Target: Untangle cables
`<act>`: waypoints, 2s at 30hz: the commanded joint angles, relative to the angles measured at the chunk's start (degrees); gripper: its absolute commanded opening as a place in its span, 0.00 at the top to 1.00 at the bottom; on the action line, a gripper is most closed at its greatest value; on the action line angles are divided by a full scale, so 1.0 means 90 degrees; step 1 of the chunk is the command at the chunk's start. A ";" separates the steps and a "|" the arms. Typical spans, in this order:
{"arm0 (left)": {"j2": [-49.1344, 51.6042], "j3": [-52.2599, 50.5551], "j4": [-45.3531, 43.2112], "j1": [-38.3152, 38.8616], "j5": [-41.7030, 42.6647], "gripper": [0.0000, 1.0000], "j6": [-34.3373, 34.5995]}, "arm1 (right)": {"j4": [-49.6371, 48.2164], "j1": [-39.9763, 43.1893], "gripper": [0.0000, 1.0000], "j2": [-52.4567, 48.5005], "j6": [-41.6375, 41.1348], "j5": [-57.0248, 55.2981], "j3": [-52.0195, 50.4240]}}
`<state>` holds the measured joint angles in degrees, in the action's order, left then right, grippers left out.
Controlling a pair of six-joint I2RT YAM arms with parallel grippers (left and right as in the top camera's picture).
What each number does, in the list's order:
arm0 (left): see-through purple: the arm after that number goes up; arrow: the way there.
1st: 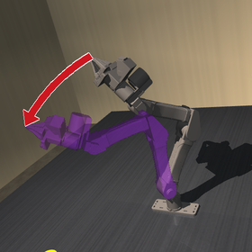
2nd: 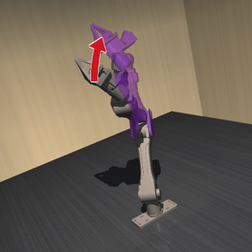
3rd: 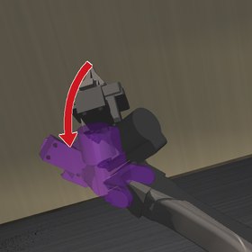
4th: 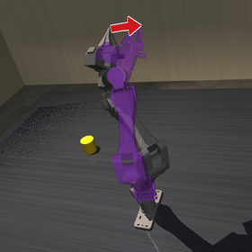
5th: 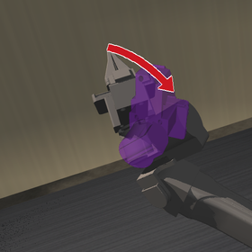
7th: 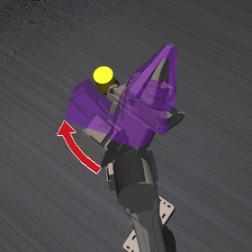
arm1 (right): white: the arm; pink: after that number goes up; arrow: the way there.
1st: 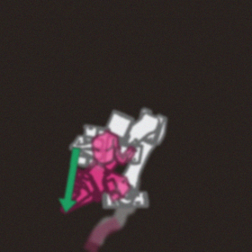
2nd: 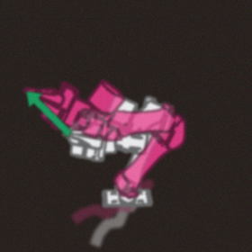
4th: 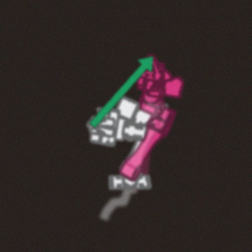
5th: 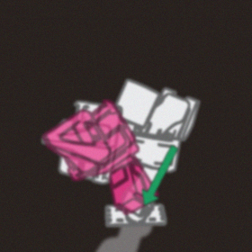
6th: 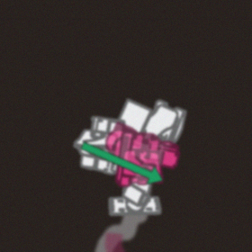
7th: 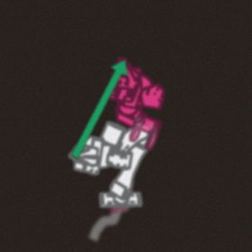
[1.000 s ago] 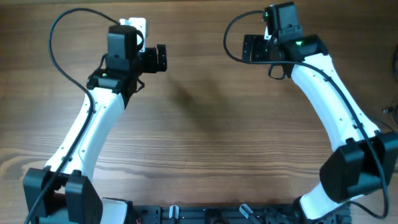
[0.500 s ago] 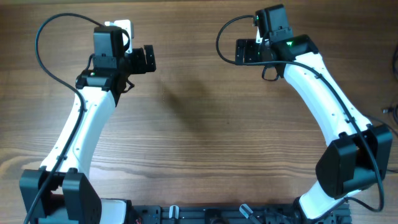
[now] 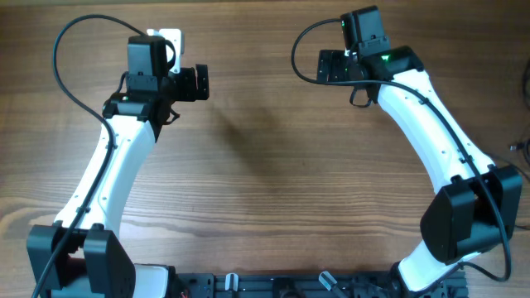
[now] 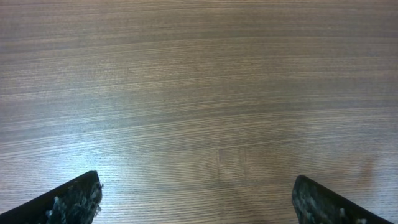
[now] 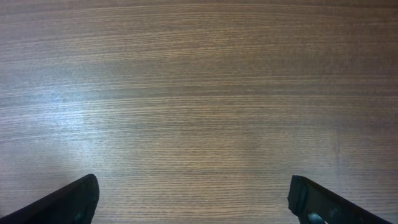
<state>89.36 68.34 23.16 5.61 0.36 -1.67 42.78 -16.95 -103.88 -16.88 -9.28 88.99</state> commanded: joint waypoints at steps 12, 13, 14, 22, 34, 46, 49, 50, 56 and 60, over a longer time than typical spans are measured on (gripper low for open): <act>0.0049 0.0087 0.0029 0.0019 0.0073 0.00 -0.0146 | -0.0015 -0.0007 0.00 -0.0078 -0.0136 -0.0155 0.0148; 0.0049 0.0087 0.0029 0.0019 0.0073 0.00 -0.0143 | -0.0015 -0.0007 0.00 -0.0080 -0.0136 -0.0155 0.0148; 0.0049 0.0087 0.0029 0.0019 0.0073 0.00 -0.0143 | -0.0015 -0.0007 0.00 -0.0080 -0.0136 -0.0155 0.0148; 0.0049 0.0087 0.0029 0.0019 0.0073 0.00 -0.0143 | -0.0015 -0.0007 0.00 -0.0080 -0.0136 -0.0155 0.0146; 0.0049 0.0087 0.0032 0.0019 0.0073 0.00 -0.0143 | -0.0015 -0.0007 0.00 -0.0080 -0.0136 -0.0155 0.0146; -0.0274 0.0019 -0.0063 0.0019 0.0073 0.00 0.0095 | -0.0017 -0.0007 0.00 -0.0080 -0.0136 -0.0155 0.0146; -0.0459 -0.0265 -0.0481 0.0019 0.0075 0.00 0.0126 | -0.0015 -0.0007 0.00 -0.0080 -0.0136 -0.0155 0.0146; -0.0583 -0.0483 -0.0733 0.0019 0.0073 0.00 0.0248 | -0.0015 -0.0007 0.00 -0.0080 -0.0136 -0.0155 0.0146; -0.1603 -0.1962 -0.2016 0.0019 0.0070 0.00 0.0408 | -0.0015 -0.0007 0.00 -0.0080 -0.0136 -0.0155 0.0146; -0.2475 -0.3067 -0.2883 0.0019 0.0070 0.00 0.0408 | -0.0015 -0.0007 0.00 -0.0080 -0.0136 -0.0155 0.0146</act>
<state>73.25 47.37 1.58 5.61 0.45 1.04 42.76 -16.95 -103.90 -17.30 -9.34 89.01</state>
